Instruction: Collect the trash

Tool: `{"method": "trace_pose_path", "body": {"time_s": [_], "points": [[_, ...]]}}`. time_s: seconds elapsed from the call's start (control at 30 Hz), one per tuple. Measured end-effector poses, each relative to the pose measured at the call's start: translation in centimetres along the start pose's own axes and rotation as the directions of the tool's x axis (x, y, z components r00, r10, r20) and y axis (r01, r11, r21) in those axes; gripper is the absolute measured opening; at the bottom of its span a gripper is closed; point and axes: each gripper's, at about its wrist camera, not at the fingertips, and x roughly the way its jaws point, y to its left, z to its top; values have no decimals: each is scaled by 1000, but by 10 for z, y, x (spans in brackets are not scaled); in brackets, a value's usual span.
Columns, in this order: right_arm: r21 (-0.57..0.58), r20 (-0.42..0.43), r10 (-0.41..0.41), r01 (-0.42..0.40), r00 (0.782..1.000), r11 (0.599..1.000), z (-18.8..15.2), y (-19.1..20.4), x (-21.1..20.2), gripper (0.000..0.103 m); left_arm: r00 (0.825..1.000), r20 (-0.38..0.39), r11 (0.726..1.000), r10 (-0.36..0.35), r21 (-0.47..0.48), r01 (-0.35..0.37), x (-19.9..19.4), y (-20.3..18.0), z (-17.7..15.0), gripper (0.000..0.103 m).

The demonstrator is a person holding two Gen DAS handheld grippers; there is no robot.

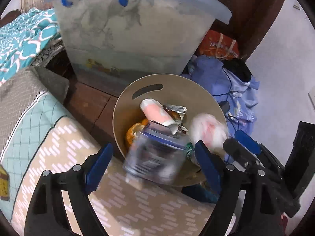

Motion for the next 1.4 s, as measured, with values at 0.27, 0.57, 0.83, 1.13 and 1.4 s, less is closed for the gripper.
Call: {"method": "trace_pose_path", "body": {"time_s": [0.27, 0.57, 0.83, 1.13, 1.4], "points": [[16, 38, 65, -66, 997, 998, -8, 18, -23, 72, 999, 37, 997, 20, -79, -17, -79, 64, -72, 80], [-184, -78, 265, -275, 961, 944, -28, 143, -12, 71, 909, 85, 856, 408, -382, -348, -227, 228, -185, 81], [-395, -254, 321, -401, 912, 827, -75, 277, 35, 86, 933, 89, 494, 348, -863, -102, -288, 440, -272, 84], [-567, -347, 174, -354, 922, 744, -91, 377, 141, 93, 954, 206, 543, 218, -838, 57, -253, 461, -266, 83], [-541, -447, 109, -365, 888, 758, -108, 388, 165, 70, 950, 262, 561, 168, -818, 126, -238, 449, -257, 39]]}}
